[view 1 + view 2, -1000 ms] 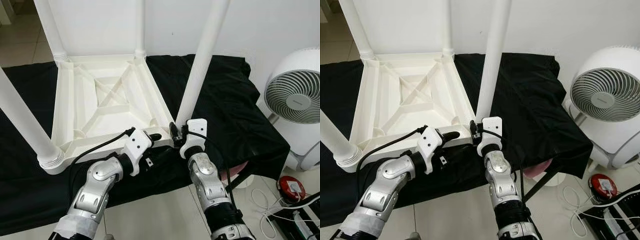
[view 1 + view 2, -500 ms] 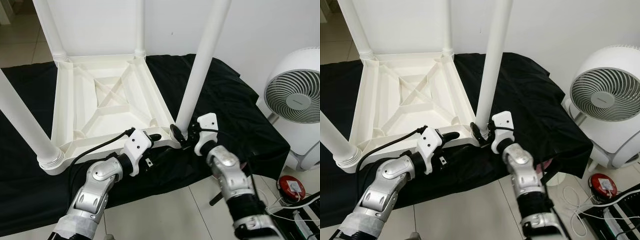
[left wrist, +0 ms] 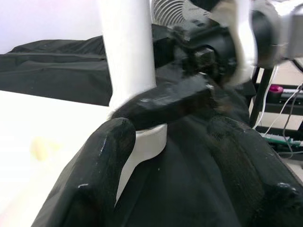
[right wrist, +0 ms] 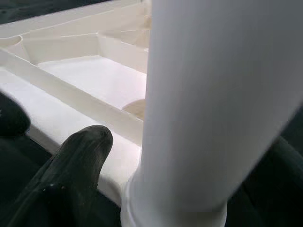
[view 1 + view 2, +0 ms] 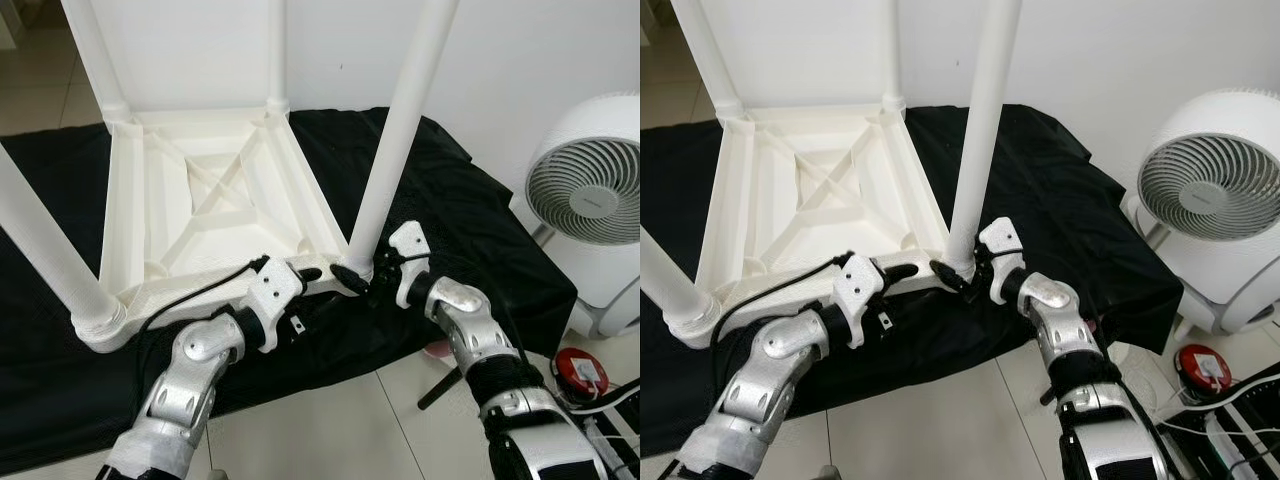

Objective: Building children table

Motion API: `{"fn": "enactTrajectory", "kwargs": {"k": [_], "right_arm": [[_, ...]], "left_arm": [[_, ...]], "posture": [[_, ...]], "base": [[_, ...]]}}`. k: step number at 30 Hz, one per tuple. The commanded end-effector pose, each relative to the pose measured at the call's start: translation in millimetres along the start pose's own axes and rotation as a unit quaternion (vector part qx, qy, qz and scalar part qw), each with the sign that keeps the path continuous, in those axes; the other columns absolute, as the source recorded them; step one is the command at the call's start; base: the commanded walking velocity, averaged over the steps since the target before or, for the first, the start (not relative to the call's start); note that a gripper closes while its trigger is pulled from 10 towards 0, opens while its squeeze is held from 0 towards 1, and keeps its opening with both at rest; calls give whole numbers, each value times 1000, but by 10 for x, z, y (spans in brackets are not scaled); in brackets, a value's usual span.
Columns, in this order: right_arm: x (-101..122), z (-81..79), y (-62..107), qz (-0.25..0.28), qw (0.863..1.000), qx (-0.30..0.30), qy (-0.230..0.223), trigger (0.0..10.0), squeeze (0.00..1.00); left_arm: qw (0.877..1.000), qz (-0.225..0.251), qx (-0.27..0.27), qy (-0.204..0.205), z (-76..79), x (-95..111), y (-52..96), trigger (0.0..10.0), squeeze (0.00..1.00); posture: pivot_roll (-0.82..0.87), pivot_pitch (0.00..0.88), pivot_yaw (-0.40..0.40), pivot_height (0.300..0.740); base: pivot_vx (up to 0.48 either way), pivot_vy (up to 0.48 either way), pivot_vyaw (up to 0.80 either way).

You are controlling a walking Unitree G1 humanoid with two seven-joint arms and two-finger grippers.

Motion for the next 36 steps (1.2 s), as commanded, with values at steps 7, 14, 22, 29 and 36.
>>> {"fn": "enactTrajectory", "kwargs": {"k": [7, 14, 22, 29, 36], "right_arm": [[-33, -37, -55, -9, 999, 43, 8, 1608, 0], [-79, -39, -41, -18, 998, 66, 10, 0, 0], [-177, 25, 20, -25, 999, 28, -16, 10000, 0], [-220, 77, 18, -34, 999, -40, -9, 10000, 0], [-192, 61, 9, -25, 994, -103, -14, 10000, 0]], "left_arm": [[1000, 1, 3, 3, 59, 1, -17, 10000, 0], [1000, -6, -9, 6, 116, -35, 4, 10000, 0], [1000, -7, -12, 7, 122, -34, 6, 10000, 0], [1000, -8, -10, 9, 126, -47, 15, 10000, 0], [1000, -9, -12, 11, 153, -53, 11, 10000, 0]], "posture": [[0, 0, -65, 740], [-3, 0, -59, 740], [-6, 0, -58, 740], [-10, 0, -63, 740], [-17, 0, -61, 740]], "base": [[0, 0, 0], [0, 0, 0], [0, 0, 0], [0, 0, 0], [0, 0, 0]]}}
Point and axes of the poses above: a point about 5 cm out from each wrist's last joint towards the gripper, its own y axis pointing back from the gripper into the wrist, its own x axis along the axis of the wrist's last joint, z = x × y, the point moved 6 cm from there along -y, pointing out of the wrist towards the gripper, and after that the axes turned 15 degrees about y, right-handed, at the moved point
